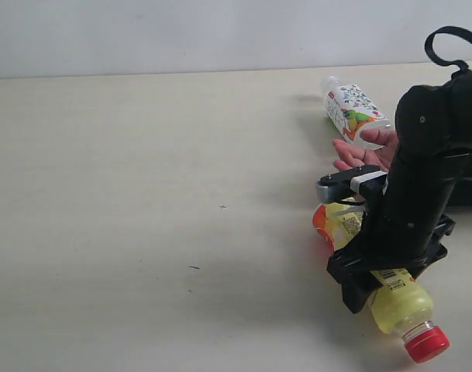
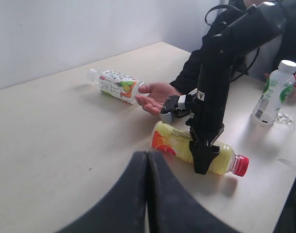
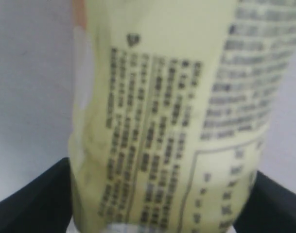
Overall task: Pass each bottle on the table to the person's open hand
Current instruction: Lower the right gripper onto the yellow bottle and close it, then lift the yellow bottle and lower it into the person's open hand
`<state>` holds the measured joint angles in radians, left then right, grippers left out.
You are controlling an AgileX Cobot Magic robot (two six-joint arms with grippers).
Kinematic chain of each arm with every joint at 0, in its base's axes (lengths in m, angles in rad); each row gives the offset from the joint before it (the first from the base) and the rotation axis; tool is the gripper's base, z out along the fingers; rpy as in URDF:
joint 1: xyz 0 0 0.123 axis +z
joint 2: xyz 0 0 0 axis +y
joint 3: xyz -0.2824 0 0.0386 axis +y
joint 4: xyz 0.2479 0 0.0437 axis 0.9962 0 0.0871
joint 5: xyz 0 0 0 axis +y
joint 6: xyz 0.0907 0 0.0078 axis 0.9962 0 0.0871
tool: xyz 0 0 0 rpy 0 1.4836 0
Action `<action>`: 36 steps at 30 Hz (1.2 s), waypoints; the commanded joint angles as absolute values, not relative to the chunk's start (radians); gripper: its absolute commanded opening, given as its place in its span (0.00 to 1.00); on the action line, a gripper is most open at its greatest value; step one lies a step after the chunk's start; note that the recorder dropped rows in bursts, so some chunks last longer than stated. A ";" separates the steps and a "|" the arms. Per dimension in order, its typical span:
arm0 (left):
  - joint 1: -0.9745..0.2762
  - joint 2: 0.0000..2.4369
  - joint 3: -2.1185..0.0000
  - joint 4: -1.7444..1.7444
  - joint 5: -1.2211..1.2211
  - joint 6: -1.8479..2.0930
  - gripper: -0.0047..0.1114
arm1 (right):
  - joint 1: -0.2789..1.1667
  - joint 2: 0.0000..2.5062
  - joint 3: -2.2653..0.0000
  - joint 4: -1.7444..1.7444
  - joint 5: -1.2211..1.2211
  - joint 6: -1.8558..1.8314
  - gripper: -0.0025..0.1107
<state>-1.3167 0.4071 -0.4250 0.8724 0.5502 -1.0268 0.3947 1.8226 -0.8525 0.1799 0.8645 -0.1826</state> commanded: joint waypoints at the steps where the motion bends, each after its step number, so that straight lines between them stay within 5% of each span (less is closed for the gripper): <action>1: -1.319 0.403 -0.419 0.883 0.544 -1.029 0.04 | 0.396 1.862 -0.855 0.181 0.823 -0.190 0.69; 5: -1.319 0.403 -0.419 0.883 0.544 -1.029 0.04 | 0.396 1.864 -0.855 0.181 0.808 -0.190 0.56; 14: -1.319 0.403 -0.419 0.883 0.544 -1.026 0.04 | 0.396 1.850 -0.855 0.181 0.817 -0.182 0.02; 26: -1.319 0.403 -0.419 0.883 0.544 -1.026 0.04 | 0.396 1.502 -0.996 0.095 0.856 -0.047 0.02; 36: -1.319 0.403 -0.419 0.883 0.544 -1.026 0.04 | 0.352 1.677 -1.410 -0.115 1.124 0.195 0.02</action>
<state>-1.3167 0.4071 -0.4250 0.8724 0.5502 -1.0268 0.3672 1.6251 -1.3687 -0.1030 1.0933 0.1851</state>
